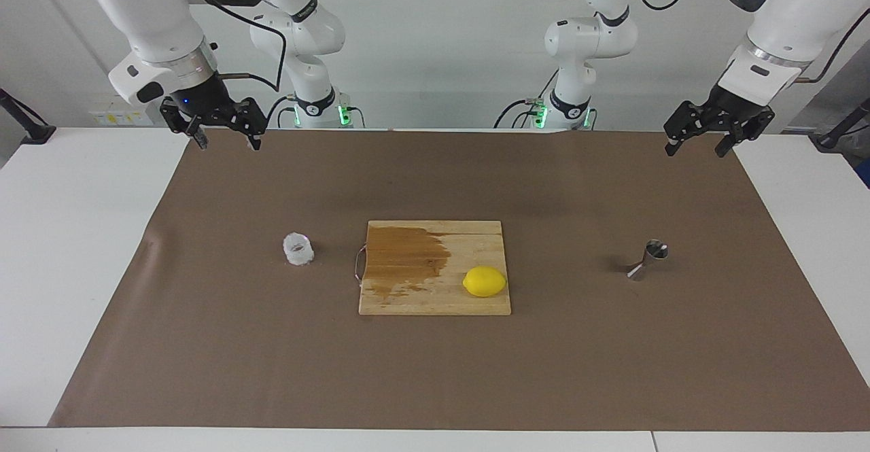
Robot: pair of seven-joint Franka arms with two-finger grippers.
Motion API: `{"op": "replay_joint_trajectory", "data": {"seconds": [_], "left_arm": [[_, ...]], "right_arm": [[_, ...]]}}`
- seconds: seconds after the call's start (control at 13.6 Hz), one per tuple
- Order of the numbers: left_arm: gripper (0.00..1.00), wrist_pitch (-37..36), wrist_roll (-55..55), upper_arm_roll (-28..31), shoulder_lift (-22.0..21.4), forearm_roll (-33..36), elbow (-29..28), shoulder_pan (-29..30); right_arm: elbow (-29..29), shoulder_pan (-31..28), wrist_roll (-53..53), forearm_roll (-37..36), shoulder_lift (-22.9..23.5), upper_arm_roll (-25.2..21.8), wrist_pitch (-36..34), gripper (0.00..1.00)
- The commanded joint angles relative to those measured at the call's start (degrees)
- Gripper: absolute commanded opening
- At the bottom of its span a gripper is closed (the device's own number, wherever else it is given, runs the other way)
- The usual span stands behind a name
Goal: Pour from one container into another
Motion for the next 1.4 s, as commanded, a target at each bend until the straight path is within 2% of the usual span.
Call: {"op": "replay_joint_trajectory", "data": {"seconds": [0.0,0.29,0.44,0.88,1.25,1.33], "left_arm": [[1.0,-0.9,0.3,-0.2,-0.7,-0.2,-0.4,0.2],[1.0,-1.0,-0.5,-0.1,-1.0,-0.3,-1.2,-0.2],[1.0,-4.2,-1.9,-0.1,-1.6,-0.2,-1.2,0.2],[1.0,-2.1,-2.3,0.0,-1.4,-1.7,-1.9,0.9],[1.0,-2.9,-2.5,0.1,4.6,-5.5,1.2,2.7],[1.0,-3.0,-2.5,0.0,7.6,-5.7,3.8,3.5]], "right_arm": [[-0.1,-0.3,0.0,0.1,-0.4,0.2,-0.6,1.0],[-0.1,-0.3,0.0,0.1,-0.4,0.2,-0.6,1.0],[-0.1,-0.3,0.0,0.1,-0.4,0.2,-0.6,1.0],[-0.1,-0.3,0.0,0.1,-0.4,0.2,-0.6,1.0],[-0.1,-0.3,0.0,0.1,-0.4,0.2,-0.6,1.0],[-0.1,-0.3,0.0,0.1,-0.4,0.2,-0.6,1.0]]}}
